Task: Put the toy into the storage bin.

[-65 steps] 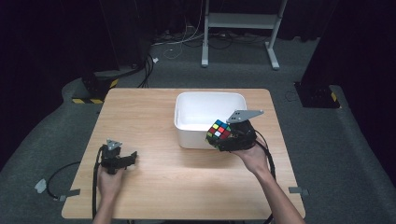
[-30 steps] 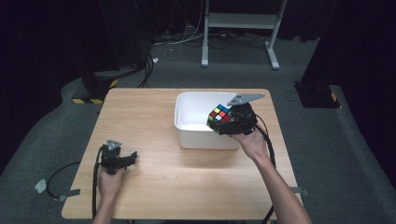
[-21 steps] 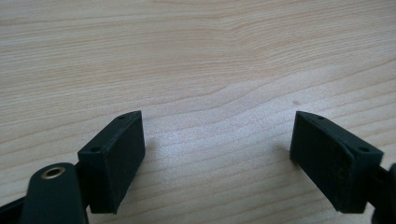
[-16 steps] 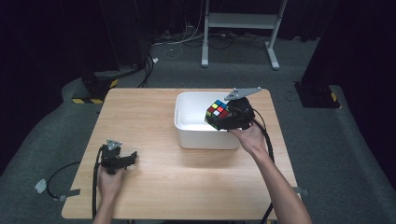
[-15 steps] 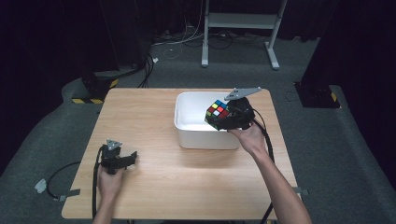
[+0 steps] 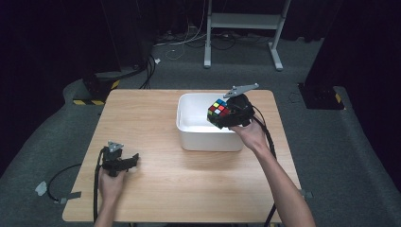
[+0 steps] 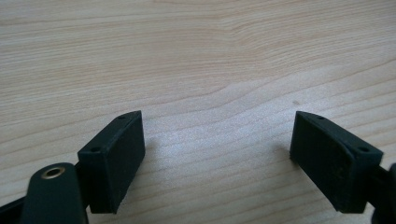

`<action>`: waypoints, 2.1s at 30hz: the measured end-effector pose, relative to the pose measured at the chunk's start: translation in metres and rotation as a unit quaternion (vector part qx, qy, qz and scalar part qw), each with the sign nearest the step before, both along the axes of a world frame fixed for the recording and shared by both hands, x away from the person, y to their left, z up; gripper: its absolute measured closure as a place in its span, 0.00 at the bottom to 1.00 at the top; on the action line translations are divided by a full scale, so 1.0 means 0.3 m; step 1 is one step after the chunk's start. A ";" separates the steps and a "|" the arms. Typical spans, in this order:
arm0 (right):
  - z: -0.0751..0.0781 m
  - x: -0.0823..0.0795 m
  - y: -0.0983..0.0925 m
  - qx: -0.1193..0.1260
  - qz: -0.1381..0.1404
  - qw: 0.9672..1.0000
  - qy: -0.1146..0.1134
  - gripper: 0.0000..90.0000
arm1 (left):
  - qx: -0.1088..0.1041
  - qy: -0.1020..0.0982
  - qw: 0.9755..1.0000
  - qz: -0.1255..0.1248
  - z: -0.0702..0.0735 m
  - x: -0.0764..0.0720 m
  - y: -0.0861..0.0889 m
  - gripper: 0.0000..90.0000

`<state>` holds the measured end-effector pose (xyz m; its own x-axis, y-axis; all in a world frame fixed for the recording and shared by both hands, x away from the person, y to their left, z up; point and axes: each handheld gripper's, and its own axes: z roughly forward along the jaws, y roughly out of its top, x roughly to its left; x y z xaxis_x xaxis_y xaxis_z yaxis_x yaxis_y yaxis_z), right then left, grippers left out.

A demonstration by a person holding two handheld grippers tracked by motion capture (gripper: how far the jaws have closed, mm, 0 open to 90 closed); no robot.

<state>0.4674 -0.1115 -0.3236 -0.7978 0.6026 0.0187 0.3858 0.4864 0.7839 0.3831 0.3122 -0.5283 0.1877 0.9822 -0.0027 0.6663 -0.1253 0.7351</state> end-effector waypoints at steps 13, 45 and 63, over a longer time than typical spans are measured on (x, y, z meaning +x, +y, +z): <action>0.009 0.060 -0.015 0.009 -0.007 1.000 -0.003 0.37 | 0.000 0.000 1.000 0.000 0.000 0.000 0.000 0.20; 0.038 0.171 -0.012 0.010 -0.040 0.999 0.001 0.37 | 0.000 0.000 1.000 0.000 0.000 0.000 0.000 0.20; 0.006 0.237 0.020 -0.008 -0.057 0.998 0.017 0.37 | -0.001 0.000 1.000 0.000 0.000 0.000 0.000 0.20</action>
